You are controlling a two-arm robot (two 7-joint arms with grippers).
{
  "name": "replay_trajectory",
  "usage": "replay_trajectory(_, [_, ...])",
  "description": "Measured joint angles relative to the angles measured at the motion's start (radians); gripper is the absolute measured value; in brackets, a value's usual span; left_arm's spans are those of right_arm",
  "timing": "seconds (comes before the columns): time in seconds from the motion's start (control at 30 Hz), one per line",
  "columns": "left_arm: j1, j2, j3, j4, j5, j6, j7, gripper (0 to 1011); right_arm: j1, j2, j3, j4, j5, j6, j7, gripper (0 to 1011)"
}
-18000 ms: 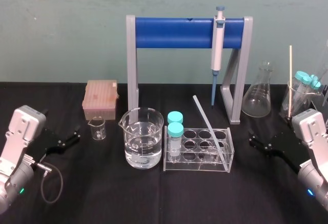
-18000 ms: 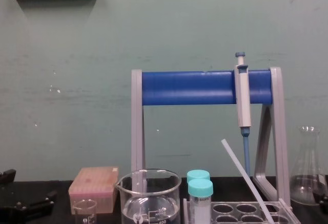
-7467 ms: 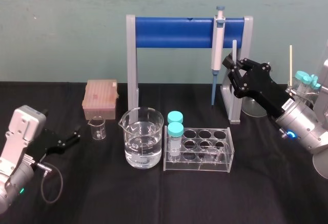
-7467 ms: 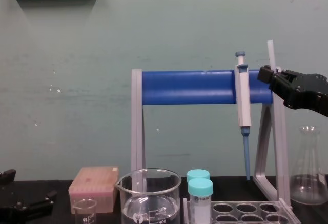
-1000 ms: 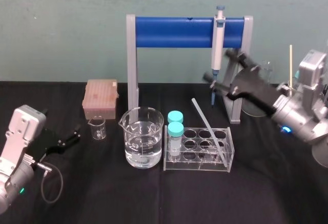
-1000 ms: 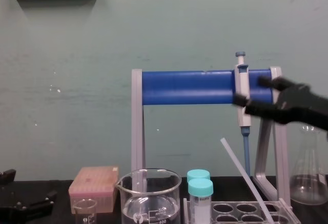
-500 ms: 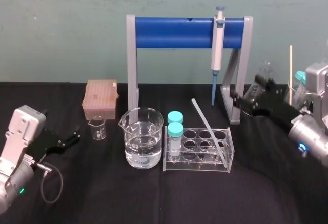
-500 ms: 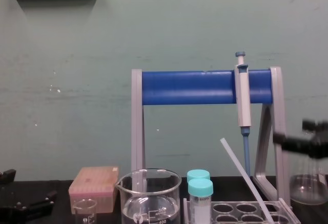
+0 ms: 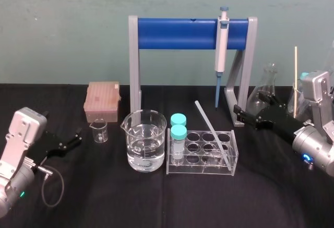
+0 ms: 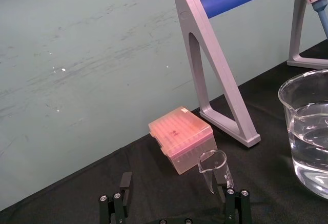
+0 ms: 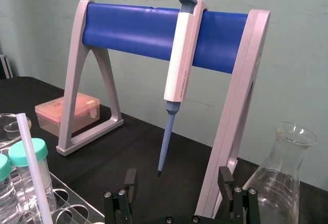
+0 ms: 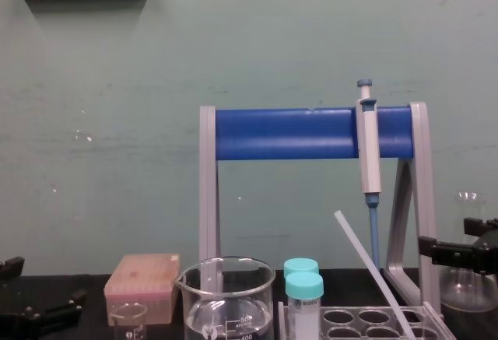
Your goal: Pick up the stirring rod with one hand, then place it down.
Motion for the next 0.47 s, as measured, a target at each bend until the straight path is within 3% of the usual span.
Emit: replay_trajectory(0.47, [0.0, 0.0, 0.0, 0.0, 0.0, 0.0, 0.0, 1000, -0.001, 0.002, -0.001, -0.002, 0.002, -0.002, -0.001, 1003])
